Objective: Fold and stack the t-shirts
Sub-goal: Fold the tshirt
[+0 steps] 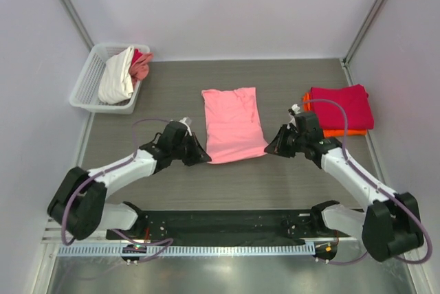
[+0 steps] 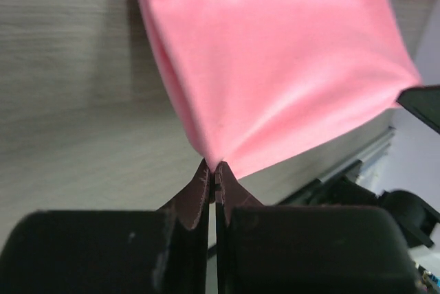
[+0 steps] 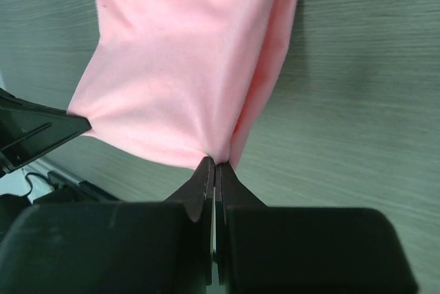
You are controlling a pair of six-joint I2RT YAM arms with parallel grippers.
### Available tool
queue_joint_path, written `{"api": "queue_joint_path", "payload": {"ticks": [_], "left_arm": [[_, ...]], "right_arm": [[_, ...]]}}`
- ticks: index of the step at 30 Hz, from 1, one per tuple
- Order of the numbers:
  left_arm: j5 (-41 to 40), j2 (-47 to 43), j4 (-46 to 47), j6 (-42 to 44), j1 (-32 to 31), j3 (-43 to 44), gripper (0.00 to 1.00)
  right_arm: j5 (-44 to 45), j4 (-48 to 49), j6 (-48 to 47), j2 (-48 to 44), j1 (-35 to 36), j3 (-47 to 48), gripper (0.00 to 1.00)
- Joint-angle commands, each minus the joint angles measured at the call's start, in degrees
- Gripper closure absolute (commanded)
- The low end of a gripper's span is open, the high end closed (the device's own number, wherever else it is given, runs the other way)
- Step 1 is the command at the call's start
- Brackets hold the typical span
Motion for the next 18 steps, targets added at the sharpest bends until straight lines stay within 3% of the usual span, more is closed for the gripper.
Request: {"api": "queue_joint_path", "payload": {"ticks": [1,8,14,18], "left_arm": [[-0.3,-7.1,-3.3,-2.7,-3.9,-2.2,1.0],[-2.8,-17.6,-7.4,-7.4,-7.4,-2.7,1.0],[-4.7,-16.7,-14.4,-4.1,-6.5,5.6,1.0],[-1.7,-14.6,-14.1,-3.0,-1.8,9.0,1.0]], "right_arm": [[0.1,-5.7,1.2,-7.7,0.6,-1.2,0.99],[3.1,-12.0,2.1,-17.9,0.7,1.1,0.99],[9.4,-13.5,-0.8,-11.8,0.7,9.6,0.99],[11.9,-13.0,-2.4,-5.0,0.6,15.6,0.99]]}}
